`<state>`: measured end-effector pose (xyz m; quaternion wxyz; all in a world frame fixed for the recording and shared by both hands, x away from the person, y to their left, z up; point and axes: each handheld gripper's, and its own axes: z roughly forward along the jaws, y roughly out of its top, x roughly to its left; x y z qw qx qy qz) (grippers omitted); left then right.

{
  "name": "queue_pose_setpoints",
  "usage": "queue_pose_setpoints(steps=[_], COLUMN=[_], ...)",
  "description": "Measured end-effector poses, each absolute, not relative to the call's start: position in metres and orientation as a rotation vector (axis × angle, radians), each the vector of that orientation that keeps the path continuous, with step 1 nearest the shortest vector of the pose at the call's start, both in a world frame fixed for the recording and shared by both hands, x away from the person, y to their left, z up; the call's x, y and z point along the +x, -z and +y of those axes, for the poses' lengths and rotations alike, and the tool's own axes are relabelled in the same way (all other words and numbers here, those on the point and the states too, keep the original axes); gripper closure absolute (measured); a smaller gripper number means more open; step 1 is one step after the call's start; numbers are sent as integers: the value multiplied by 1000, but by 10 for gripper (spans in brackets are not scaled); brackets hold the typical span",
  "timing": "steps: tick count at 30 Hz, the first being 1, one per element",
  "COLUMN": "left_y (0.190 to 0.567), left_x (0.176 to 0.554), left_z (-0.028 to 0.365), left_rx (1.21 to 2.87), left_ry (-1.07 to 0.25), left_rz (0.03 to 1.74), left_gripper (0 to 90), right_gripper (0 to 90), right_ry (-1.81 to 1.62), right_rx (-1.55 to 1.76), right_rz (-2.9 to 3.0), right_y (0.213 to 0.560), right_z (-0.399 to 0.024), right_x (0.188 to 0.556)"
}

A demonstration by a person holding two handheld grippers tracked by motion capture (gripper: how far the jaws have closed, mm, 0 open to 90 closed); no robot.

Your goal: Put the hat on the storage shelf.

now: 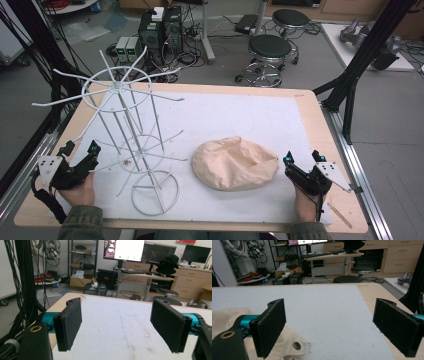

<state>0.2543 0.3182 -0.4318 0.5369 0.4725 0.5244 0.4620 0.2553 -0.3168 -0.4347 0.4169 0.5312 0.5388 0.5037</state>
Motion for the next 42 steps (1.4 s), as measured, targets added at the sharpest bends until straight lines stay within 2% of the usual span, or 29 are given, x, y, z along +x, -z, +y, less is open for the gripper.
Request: queue_pose_setpoints(steps=[21, 42], left_y=[432, 434], left_x=[256, 252], left_z=[319, 322], left_rx=[1122, 1097], left_ry=[-1077, -1035], left_rz=[1246, 1265], left_gripper=[257, 257], right_gripper=[106, 106], right_ry=[-1323, -1356], right_rx=[1277, 1209], right_rz=[1480, 1553], right_y=[422, 371], right_z=[-310, -293], right_x=[260, 300])
